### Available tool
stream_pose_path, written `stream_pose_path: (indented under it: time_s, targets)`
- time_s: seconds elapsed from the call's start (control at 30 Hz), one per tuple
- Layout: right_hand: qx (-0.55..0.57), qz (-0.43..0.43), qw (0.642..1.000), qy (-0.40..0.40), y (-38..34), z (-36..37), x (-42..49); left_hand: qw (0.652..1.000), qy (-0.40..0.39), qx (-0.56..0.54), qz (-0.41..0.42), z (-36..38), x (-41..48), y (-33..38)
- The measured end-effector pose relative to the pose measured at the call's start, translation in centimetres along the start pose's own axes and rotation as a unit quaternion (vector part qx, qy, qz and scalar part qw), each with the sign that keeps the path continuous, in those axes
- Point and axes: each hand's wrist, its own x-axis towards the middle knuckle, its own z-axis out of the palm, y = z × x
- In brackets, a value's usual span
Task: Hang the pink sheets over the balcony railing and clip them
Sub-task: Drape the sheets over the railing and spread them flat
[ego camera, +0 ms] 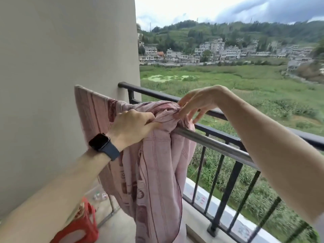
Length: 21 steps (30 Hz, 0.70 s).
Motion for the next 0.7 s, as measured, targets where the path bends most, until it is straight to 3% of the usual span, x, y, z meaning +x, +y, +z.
stream_pose_path:
  time_s: [0.1,0.2,0.27,0.33,0.4,0.47,0.57,0.7]
  targets:
    - [-0.038,-0.054,0.990,0.125,-1.6,-0.2,2.0,0.997,0.027,-0.033,-0.060,-1.4,1.9,-2.9]
    - [-0.069,-0.124,0.943,0.302,-2.9,0.8,5.2,0.976,0.032,-0.087,-0.197,-0.9,2.3,-6.1]
    - [-0.139,-0.156,0.920,0.331,-3.2,2.5,6.6,0.958,0.064,-0.073,-0.270,0.5,1.5,-6.8]
    - [-0.206,-0.174,0.890,0.368,-3.2,4.2,7.3,0.956,0.164,-0.035,-0.240,2.2,-0.2,-5.9]
    - [-0.215,-0.172,0.873,0.404,-3.6,4.7,6.9,0.960,0.214,0.023,-0.177,3.7,-2.1,-3.6]
    - [-0.191,-0.152,0.902,0.356,-4.3,4.4,6.0,0.970,0.190,0.034,-0.146,4.9,-3.6,-1.7]
    - [-0.086,-0.109,0.968,0.208,-4.1,4.3,5.7,0.981,0.117,0.082,-0.131,6.8,-4.8,0.0]
    - [0.042,-0.044,0.994,0.091,-3.2,4.5,5.7,0.973,0.035,0.138,-0.182,7.7,-4.0,-0.1]
